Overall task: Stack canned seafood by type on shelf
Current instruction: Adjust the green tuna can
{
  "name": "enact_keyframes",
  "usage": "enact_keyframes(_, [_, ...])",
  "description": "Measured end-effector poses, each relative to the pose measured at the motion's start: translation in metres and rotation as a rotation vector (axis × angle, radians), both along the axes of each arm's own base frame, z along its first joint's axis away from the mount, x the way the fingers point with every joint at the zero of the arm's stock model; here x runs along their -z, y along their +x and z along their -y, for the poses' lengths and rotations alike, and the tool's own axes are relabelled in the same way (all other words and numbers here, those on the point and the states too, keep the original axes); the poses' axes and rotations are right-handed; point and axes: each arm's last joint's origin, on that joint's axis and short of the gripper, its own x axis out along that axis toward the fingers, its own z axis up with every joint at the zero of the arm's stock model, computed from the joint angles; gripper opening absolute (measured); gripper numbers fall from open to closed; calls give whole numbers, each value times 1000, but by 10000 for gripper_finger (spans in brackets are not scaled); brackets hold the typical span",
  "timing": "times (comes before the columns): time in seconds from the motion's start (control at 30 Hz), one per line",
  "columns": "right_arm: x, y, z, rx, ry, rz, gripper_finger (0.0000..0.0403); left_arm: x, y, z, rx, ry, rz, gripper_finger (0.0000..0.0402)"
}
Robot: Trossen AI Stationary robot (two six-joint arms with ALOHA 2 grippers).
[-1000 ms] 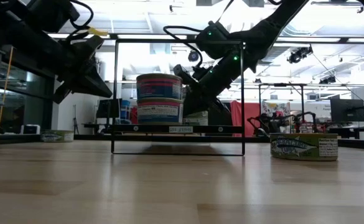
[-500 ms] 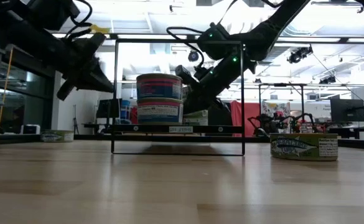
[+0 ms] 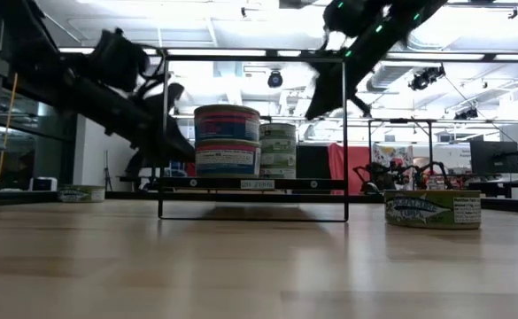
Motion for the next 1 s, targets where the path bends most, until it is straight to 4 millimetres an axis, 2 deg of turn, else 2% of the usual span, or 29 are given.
enact_keyframes(0.17, [-28,-31,-15,48,-45,-34,0,12,6,-6,11,-41,5,0])
enact_keyframes(0.33, [-45,-48,-24,81,-72,4,0,15,19,-18,3,-23,-9,0])
enact_keyframes(0.57, [-48,-52,-25,84,-69,15,0,14,35,-30,18,-8,-18,0])
enact_keyframes(0.9, [-48,-52,-25,91,-60,14,0,15,31,-42,-84,32,-47,0])
enact_keyframes(1.0, [-48,-52,-25,80,-51,17,0,15,30,-45,-60,14,-39,0])
